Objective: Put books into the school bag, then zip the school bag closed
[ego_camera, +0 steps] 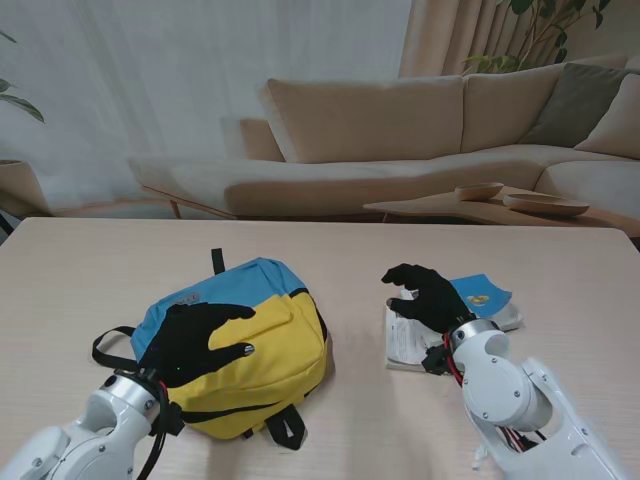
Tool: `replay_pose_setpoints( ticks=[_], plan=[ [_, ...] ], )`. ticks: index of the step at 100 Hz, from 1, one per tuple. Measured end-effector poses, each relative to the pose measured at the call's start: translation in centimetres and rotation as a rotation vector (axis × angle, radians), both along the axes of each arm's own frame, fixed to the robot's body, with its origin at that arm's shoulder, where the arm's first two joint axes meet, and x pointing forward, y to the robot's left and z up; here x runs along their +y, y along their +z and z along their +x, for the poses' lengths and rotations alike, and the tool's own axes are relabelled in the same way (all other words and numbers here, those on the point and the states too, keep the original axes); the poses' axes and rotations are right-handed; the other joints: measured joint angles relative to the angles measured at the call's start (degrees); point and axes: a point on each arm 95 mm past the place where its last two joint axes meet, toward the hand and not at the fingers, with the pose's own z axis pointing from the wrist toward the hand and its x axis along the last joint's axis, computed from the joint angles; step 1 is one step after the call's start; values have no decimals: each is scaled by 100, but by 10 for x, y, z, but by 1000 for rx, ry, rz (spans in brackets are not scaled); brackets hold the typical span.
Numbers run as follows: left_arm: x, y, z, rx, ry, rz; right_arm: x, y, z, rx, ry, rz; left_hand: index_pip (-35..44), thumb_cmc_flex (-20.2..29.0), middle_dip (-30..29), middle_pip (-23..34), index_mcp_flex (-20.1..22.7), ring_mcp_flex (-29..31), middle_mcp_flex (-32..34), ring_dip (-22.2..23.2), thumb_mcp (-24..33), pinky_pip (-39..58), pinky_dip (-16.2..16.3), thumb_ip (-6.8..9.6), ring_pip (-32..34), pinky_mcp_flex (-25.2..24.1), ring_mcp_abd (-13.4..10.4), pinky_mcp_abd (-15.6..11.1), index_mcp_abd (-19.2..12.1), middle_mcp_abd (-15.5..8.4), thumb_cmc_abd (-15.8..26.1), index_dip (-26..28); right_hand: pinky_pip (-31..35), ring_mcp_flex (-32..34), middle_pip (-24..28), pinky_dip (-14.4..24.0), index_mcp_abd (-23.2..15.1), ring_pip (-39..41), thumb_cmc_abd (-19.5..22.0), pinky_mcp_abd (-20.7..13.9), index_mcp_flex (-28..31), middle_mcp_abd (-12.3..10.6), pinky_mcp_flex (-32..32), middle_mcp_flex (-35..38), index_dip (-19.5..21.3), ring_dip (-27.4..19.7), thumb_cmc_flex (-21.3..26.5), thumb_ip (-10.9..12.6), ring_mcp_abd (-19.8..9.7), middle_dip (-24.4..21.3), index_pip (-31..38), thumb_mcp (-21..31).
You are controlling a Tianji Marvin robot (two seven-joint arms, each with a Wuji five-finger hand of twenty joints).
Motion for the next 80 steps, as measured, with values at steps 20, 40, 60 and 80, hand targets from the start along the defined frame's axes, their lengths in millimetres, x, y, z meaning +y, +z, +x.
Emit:
replay_pose_setpoints(
  ticks=[20, 40, 60, 80],
  plan=[
    [1, -2, 14, -17, -7, 29, -23, -12, 33, -14, -1, -184, -24, 0, -1, -65, 0, 0, 0, -70, 3, -288, 0, 0, -79, 0, 0, -21, -49, 0, 1, -2, -440, 0, -198, -86, -380, -347, -208, -278, 0, -350, -35, 0, -128, -169, 64, 4, -317, -1, 11, 84],
    [1, -8, 18, -26, -5, 43, -46, -27, 64, -14, 5, -318, -24, 67, -1, -82, 0, 0, 0, -94, 23, -540, 0, 0, -144, 0, -2, -32, -50, 0, 1, -3, -631, 1, -219, -276, -994, -479, -494, -556, -57, -670, -53, 0, -167, -221, 154, 3, -581, -13, 72, 223],
    [1, -9, 18, -46, -16, 97, -71, -42, 89, 9, -38, -403, -58, 67, -18, -142, 0, -72, -1, -185, 23, -1035, -1, 0, -349, 4, -37, -47, -54, 0, 1, -26, -846, 3, -325, -360, -1333, -547, -637, -649, -215, -799, -5, 0, -170, -287, 330, 1, -713, -67, 99, 285],
    [-4, -11, 19, -28, -54, 121, -89, -53, 98, 116, -12, -471, -304, 57, -278, -446, -402, -642, -659, -626, -255, -2379, -145, 0, -887, -30, -377, -331, -402, -304, 49, -297, -1388, -416, -824, -655, -1720, -982, -743, -922, -1158, -1064, -294, -474, -423, -496, 330, 1, -933, -219, -236, 245]
  ],
)
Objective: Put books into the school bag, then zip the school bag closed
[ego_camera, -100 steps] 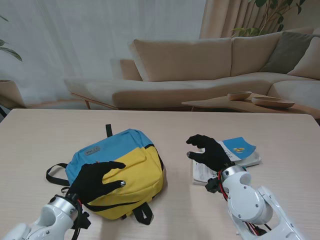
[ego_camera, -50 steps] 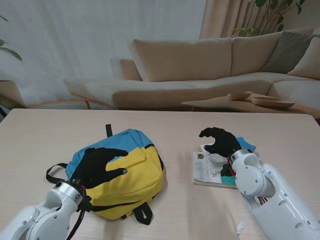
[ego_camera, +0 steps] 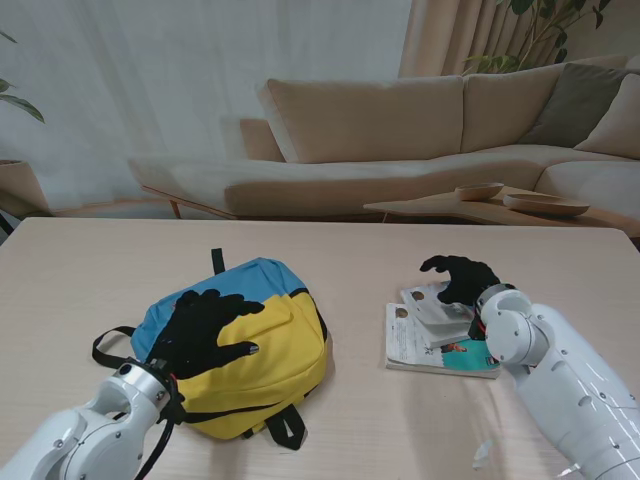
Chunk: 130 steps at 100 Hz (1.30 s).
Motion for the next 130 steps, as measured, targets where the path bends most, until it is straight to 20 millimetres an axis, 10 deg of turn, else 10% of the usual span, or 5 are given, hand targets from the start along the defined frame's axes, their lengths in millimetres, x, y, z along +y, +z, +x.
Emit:
replay_pose_setpoints(
  ticks=[34, 49, 59, 93, 130],
  plan=[
    [-16, -4, 10, 28, -81, 56, -20, -9, 4, 181, 65, -130, -2, -3, -65, -51, -60, -124, -14, -57, -149, -269, -1, 1, -72, -77, -113, -91, -26, -50, 69, -56, -658, -1049, -1355, -484, -233, -584, -70, -416, -1084, -209, -535, -1036, -136, -303, -2, -11, -262, -648, -1254, -286],
    [-16, -4, 11, 30, -84, 48, -21, -12, 10, 203, 81, -181, -2, -3, -66, -51, -60, -124, -14, -58, -180, -330, -1, 1, -72, -77, -113, -92, -26, -50, 69, -58, -668, -1103, -1585, -569, -226, -620, -136, -420, -1081, -217, -585, -1058, 1280, -360, -58, -55, -280, -715, -3054, -113],
    [-16, -4, 11, 32, -83, 44, -21, -13, 14, 213, 81, -172, -2, -3, -66, -51, -60, -124, -14, -58, -180, -332, -1, 1, -72, -77, -113, -93, -26, -51, 69, -59, -668, -1097, -753, -569, -222, -543, -220, -367, -1068, -219, -582, -1125, 1644, -349, -50, -56, -280, -451, -3179, 48],
    [-16, -5, 12, 40, -83, 40, -22, -16, 20, 136, 104, -185, 0, -3, -66, -51, -60, -124, -14, -58, -180, -336, 11, 1, -72, -77, -113, -94, -26, -51, 69, -116, -15, -763, 1468, -233, -127, 1778, -827, 162, -899, -298, -424, -621, 778, 892, 43, -67, -268, 1209, -963, 427],
    [-13, -5, 11, 31, -77, 53, -15, -16, 23, 121, 152, -232, 0, -3, -66, -51, -60, -124, -14, -58, -180, -405, 57, 1, -72, -77, -115, -98, -24, -51, 69, -120, 41, -545, 1809, -195, 415, 2116, -1179, 261, -67, -161, -283, -511, 536, 1100, 142, -75, -260, 1684, 498, 699]
  ],
)
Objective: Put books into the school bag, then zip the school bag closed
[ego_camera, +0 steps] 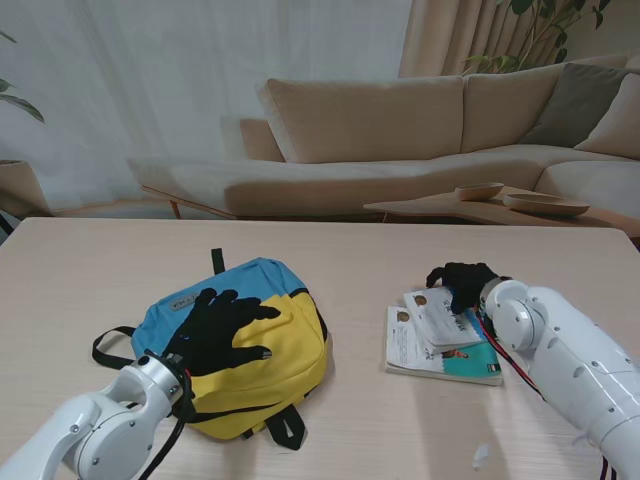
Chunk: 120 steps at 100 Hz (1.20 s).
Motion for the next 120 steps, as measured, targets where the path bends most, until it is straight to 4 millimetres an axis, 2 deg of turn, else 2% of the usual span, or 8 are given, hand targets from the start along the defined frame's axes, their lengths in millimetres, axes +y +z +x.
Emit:
replay_pose_setpoints(
  ticks=[35, 51, 58, 64, 69, 90, 108, 120],
  plan=[
    [2, 0, -2, -9, 1, 9, 6, -2, 0, -21, -5, -16, 0, 0, 0, 0, 0, 0, 0, 0, 0, -4, 16, 1, -1, 0, -4, -41, 0, 0, 0, -9, 130, 234, 1140, 66, -274, 790, -152, 51, 606, 28, 31, 601, 2240, 316, 32, 86, -7, 748, 1604, 153],
    [2, 0, -2, -12, 2, 14, 9, -4, 0, -36, -12, -23, 0, 0, 0, 0, 0, 0, -2, 0, 0, -4, 17, 2, -1, 0, -8, -42, 1, -1, 0, -9, 278, 534, 1406, 134, -318, 1109, -347, 132, 968, 28, 180, 899, 3006, 477, 120, 97, -3, 937, 1763, 258],
    [2, 0, -3, -13, 1, 16, 10, -4, 0, -49, -19, -20, 0, 0, 0, -3, -1, 0, -58, 0, 0, -5, 17, 2, -1, 0, -10, -43, 2, -3, 0, -9, 330, 882, 1479, 138, -371, 1202, -492, 267, 1328, 28, 306, 1249, 3408, 519, 275, -321, 66, 945, 1763, 259],
    [2, 0, -3, -14, 1, 18, 11, -4, 1, -65, -22, -15, 0, 0, 0, -3, -1, 0, -58, 0, 0, -6, 18, 3, -1, 0, -12, -43, 2, -5, 0, -9, 364, 1310, 1495, 192, -458, 1207, -583, 377, 1778, 28, 499, 1650, 3582, 519, 433, -803, 114, 910, 1763, 235],
    [2, 0, -3, -14, 2, 19, 11, -4, 1, -85, -26, -8, 0, 0, 0, -3, -1, 0, -58, 0, 0, -7, 18, 3, -1, 0, -13, -44, 2, -5, 0, -10, 370, 1657, 1476, 194, -494, 1196, -613, 435, 2057, 28, 626, 1956, 3686, 512, 531, -928, 157, 828, 1763, 182],
    [3, 0, -3, -14, 3, 20, 8, -6, -4, -120, -59, 42, 0, 0, 0, -3, -2, -66, -58, 0, 0, -67, 18, 3, -1, 0, -17, -45, 4, -6, 0, -10, 362, 2580, 360, 194, -506, 416, -490, 503, 2515, 28, 1078, 3008, 3902, 64, 555, -919, 331, -91, 1756, 179],
    [4, 0, -3, -17, 5, 20, 9, -4, -12, -134, -64, 66, 0, 0, 0, -3, -2, -66, -58, 0, 0, -68, 19, 4, -1, 0, -33, -46, 4, -7, 0, -10, 431, 2888, 363, 194, -506, 540, -490, 601, 2662, 32, 1248, 3279, 4103, 14, 712, -938, 401, -141, 1821, 101],
    [5, 0, -4, -19, 8, 20, 9, 0, -18, -151, -61, 80, 0, 0, 0, -3, -2, -66, -58, 0, 0, -68, 19, 5, -1, 0, -72, -47, 5, -7, 0, -10, 506, 2877, 593, 242, -839, 1136, -334, 603, 2017, 53, 1187, 3142, 3954, 84, 946, -809, 490, -64, 2562, 111]
  ],
)
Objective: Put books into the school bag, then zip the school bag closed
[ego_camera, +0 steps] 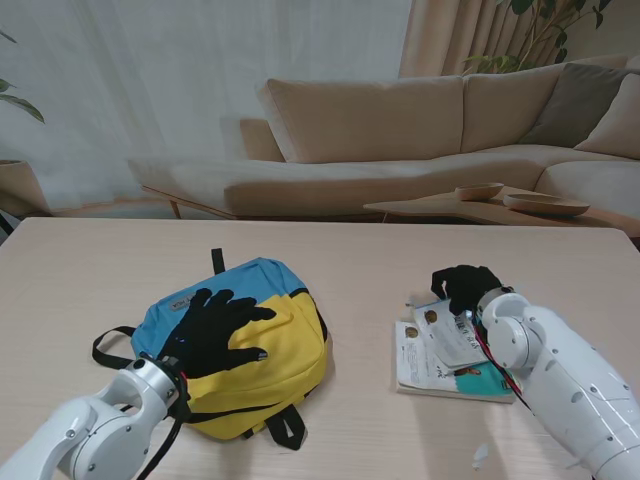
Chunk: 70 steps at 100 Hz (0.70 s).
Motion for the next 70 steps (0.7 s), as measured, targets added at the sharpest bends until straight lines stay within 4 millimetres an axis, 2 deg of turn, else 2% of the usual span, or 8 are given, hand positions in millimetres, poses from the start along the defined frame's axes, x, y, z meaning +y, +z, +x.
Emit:
replay_pose_setpoints(
  ticks=[5, 18, 24, 31, 46, 52, 70],
  plan=[
    [0, 0, 0, 0, 0, 0, 1, 1, -3, 1, 3, 6, 0, 0, 0, 0, 0, 0, 0, 0, 0, -1, 0, 40, 0, 0, -1, 0, 1, 0, 0, 0, 2, -5, 56, 18, -7, 188, 70, 0, -354, 44, -22, -18, -483, 52, 54, 1, 64, -1, -202, 20],
    [1, 0, 0, -1, 1, 0, 1, 3, -7, -2, 14, 17, 0, 0, 0, 0, 0, 0, 0, 0, 0, -1, 0, 43, 0, 0, -1, -1, 1, 0, 0, 0, 61, -240, 243, 81, 308, 535, 211, 53, -283, 141, -92, -202, -1960, 64, 209, 116, 150, 78, -1184, 20],
    [1, 0, -1, -1, 1, -1, 1, 5, -9, -10, 16, 21, 0, 0, 0, 0, 0, 0, 0, 0, 0, -1, 1, 43, 0, 0, -1, -1, 1, 0, 0, 0, 80, -299, 298, 103, 412, 679, 232, 129, 230, 233, -93, -227, -2444, 75, 271, 171, 232, 212, -1477, 20],
    [1, 0, -1, -2, 1, -1, 1, 7, -11, -17, 17, 25, 0, 0, 0, 0, 0, 0, 0, 0, 0, -2, 1, 43, 0, 0, -2, -1, 1, 0, 0, 0, 154, -301, 327, 120, 430, 767, 281, 188, 755, 258, -93, -279, -2797, 98, 274, 202, 263, 416, -1666, 20],
    [1, 0, -1, -4, 1, 1, 1, 10, -15, -44, 4, 42, 0, 0, 0, 0, -1, 0, 0, 0, 0, -2, 1, 44, 0, 0, -2, -2, 2, 0, 0, 0, 300, -301, 436, 184, 437, 832, 270, 311, 1520, 314, -23, -280, -2964, 127, 277, 248, 318, 625, -1827, 25],
    [1, 0, -1, -4, 1, 1, 1, 12, -16, -62, -3, 51, 0, 0, 0, 0, -1, 0, 0, 0, 0, -2, 1, 44, 0, 0, -2, -2, 2, 0, 0, 0, 369, -302, 549, 240, 428, 866, 129, 345, 1757, 317, 50, -275, -2950, 127, 280, 251, 319, 721, -1829, 85],
    [1, 0, -1, -2, -1, -1, 1, 23, -22, -108, -41, 102, 0, 0, 0, 0, -1, 0, 0, 0, 1, -2, 1, 44, 0, 0, -2, -2, 3, 0, 0, 0, 502, -305, 842, 357, 378, 913, -156, 394, 2021, 322, 177, -267, -1874, 95, 305, 287, 319, 1022, -1783, 223]
  ],
)
